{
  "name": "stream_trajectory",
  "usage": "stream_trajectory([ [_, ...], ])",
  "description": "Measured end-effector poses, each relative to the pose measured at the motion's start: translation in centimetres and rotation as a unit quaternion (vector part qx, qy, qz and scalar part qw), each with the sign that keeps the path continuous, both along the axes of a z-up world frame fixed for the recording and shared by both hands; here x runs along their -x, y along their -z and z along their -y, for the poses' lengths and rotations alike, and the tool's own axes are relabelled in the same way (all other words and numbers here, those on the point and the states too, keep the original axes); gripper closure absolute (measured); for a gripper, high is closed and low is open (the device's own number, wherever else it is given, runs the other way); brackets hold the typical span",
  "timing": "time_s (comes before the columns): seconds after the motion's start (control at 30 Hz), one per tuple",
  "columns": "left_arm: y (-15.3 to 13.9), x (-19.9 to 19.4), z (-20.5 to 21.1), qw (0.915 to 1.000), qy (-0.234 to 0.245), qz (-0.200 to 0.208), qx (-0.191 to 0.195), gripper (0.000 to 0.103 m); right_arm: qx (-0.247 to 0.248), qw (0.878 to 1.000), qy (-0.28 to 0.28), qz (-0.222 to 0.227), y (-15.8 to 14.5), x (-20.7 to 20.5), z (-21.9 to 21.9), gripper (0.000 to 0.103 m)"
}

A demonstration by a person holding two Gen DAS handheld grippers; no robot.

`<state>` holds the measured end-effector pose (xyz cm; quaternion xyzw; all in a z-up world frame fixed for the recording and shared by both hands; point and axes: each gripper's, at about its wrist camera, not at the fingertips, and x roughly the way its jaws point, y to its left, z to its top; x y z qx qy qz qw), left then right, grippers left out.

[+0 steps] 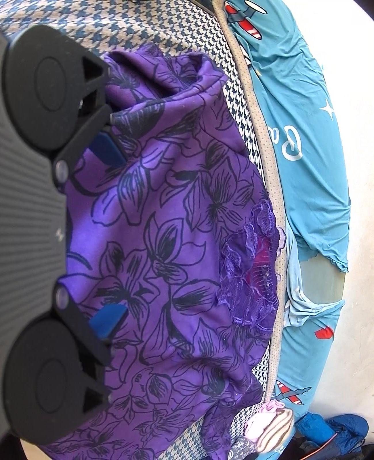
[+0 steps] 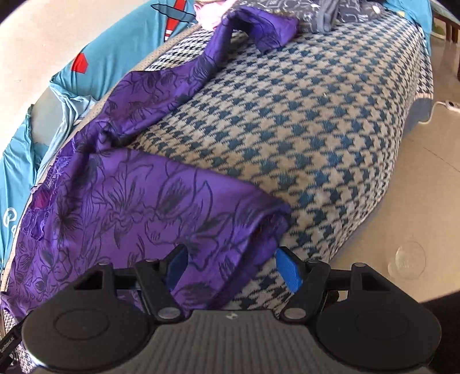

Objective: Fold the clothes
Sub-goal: 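Grasp the purple garment's red-lined hem with the right gripper and pull it flat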

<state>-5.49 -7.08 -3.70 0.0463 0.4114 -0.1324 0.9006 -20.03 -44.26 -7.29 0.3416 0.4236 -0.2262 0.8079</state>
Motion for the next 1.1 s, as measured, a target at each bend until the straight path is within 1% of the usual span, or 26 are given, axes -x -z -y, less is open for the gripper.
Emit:
stream_trajectory([
  [0.03,0.1,0.1,-0.1,1.0000,-0.003,-0.001,0.002,0.000,-0.005,1.000,0.001,0.002,0.2,0.0,-0.2,0.036],
  [0.1,0.2,0.3,-0.4,0.9999,-0.009,-0.004,0.006,0.000,-0.016,1.000,0.002,0.007,0.7,-0.1,-0.5,0.033],
  [0.17,0.4,0.5,-0.7,0.9998,-0.015,-0.008,0.009,0.000,-0.010,1.000,0.004,0.011,0.8,-0.1,-0.9,0.033],
  [0.27,0.6,0.6,-1.0,0.9996,-0.022,-0.012,0.013,0.000,0.015,1.000,0.003,0.013,0.6,0.0,-1.6,0.044],
  [0.33,0.7,0.8,-1.1,0.9995,-0.025,-0.013,0.014,0.000,0.034,0.999,-0.004,0.018,0.3,0.2,-2.1,0.054],
  [0.4,0.8,0.9,-1.1,0.9994,-0.027,-0.013,0.014,0.000,0.043,0.999,-0.013,0.031,0.0,0.3,-2.5,0.073],
  [0.47,0.8,1.1,-1.2,0.9994,-0.030,-0.014,0.013,0.000,0.041,0.998,-0.019,0.044,-0.2,0.5,-2.9,0.079],
  [0.63,1.1,1.5,-1.4,0.9990,-0.038,-0.020,0.015,0.000,-0.013,0.996,-0.022,0.082,0.2,0.6,-3.1,0.082],
  [0.73,1.2,1.7,-1.6,0.9987,-0.041,-0.023,0.018,0.000,0.006,0.996,-0.040,0.076,0.2,0.0,-3.9,0.077],
  [0.77,1.3,1.7,-1.6,0.9986,-0.043,-0.024,0.018,0.000,0.013,0.996,-0.044,0.078,0.1,0.0,-4.2,0.073],
  [0.83,1.4,1.8,-1.7,0.9985,-0.045,-0.025,0.019,0.000,0.032,0.995,-0.057,0.077,-0.2,0.0,-4.8,0.072],
  [0.87,1.5,1.8,-1.7,0.9984,-0.045,-0.026,0.019,0.000,0.038,0.995,-0.060,0.075,-0.5,0.3,-5.0,0.078],
  [0.9,1.5,1.9,-1.7,0.9984,-0.046,-0.027,0.018,0.000,0.045,0.994,-0.064,0.073,-0.7,0.6,-5.3,0.089],
  [0.93,1.6,1.9,-1.7,0.9984,-0.047,-0.028,0.017,0.000,0.051,0.994,-0.067,0.071,-1.0,0.9,-5.6,0.093],
  [1.0,1.7,2.0,-1.7,0.9983,-0.048,-0.029,0.016,0.000,0.064,0.993,-0.074,0.066,-1.5,1.6,-6.1,0.096],
  [1.1,1.8,2.0,-2.0,0.9980,-0.052,-0.033,0.017,0.000,0.083,0.991,-0.085,0.060,-2.3,2.5,-6.8,0.097],
])
